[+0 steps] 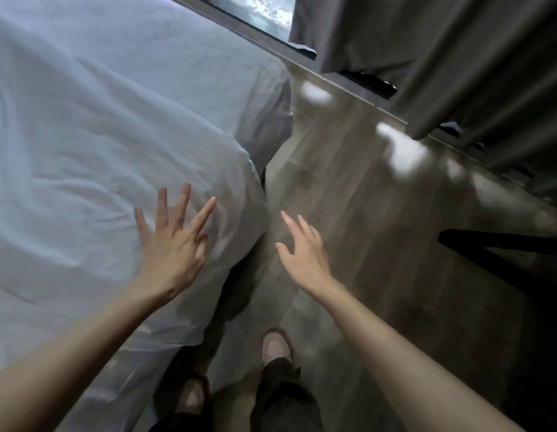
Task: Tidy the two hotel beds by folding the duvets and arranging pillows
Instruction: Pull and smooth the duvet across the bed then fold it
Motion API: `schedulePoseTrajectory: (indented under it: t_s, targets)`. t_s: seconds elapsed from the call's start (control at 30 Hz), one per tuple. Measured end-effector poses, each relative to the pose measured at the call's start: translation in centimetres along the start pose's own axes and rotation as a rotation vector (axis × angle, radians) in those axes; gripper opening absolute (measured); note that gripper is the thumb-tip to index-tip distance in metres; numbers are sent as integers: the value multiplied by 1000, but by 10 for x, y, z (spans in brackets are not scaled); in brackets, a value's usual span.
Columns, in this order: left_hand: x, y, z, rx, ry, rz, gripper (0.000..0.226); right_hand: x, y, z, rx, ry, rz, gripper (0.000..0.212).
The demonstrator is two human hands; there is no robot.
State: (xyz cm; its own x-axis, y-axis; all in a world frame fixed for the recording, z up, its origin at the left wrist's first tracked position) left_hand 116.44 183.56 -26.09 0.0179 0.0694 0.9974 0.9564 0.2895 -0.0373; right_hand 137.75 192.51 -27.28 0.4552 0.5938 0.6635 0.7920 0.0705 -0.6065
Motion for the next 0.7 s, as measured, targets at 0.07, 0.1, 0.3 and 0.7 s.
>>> schedulePoseTrajectory:
  t_s: [0.07, 0.1, 0.3, 0.7]
  targets:
    - [4, -30, -6, 89, 35, -1, 60, -7, -50, 9, 168, -61, -40, 65]
    - [5, -43, -10, 132, 45, 6, 61, -12, -72, 15, 247, -85, -57, 66]
    - [-3, -105, -55, 378, 6, 27, 74, -82, -158, 46, 582, -252, -300, 70]
    - [12, -89, -88, 488, -389, -322, 69, -88, -126, 33, 372, -512, -671, 65]
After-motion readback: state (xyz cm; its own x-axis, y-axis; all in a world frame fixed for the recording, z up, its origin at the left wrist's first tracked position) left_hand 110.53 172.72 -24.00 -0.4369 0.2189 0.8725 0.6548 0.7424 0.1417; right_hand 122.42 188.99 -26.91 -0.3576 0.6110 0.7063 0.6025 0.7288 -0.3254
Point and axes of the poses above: each hand's wrist, its own z-axis towards the middle knuckle, its own x-axis out of the back of the hand, y = z × x, the point moved 4 cm from there along z, towards the middle knuckle, and after that the axes turned 3 degrees about z, right-handed, at the moved point
